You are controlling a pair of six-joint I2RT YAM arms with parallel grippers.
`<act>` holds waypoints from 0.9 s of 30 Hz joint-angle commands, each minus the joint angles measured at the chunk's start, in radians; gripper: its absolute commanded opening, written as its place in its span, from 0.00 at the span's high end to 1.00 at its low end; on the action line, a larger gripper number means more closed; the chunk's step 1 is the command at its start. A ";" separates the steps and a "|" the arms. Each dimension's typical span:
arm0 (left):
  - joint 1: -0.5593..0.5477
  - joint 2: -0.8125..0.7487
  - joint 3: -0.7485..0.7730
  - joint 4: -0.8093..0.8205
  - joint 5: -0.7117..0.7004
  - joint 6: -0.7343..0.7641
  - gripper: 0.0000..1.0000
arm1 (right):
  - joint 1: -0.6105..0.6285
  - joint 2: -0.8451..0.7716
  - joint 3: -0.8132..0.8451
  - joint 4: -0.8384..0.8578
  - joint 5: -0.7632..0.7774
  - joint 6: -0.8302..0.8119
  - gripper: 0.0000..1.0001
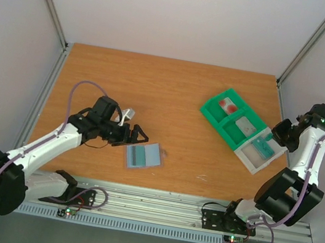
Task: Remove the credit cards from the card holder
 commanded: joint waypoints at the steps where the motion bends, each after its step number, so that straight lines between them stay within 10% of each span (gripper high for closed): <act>1: 0.003 0.020 0.071 -0.015 0.021 0.017 0.01 | -0.008 0.026 0.007 -0.004 -0.092 -0.037 0.99; 27: 0.001 0.110 0.213 -0.053 -0.043 -0.004 0.01 | -0.008 0.282 0.104 -0.003 -0.051 -0.140 0.99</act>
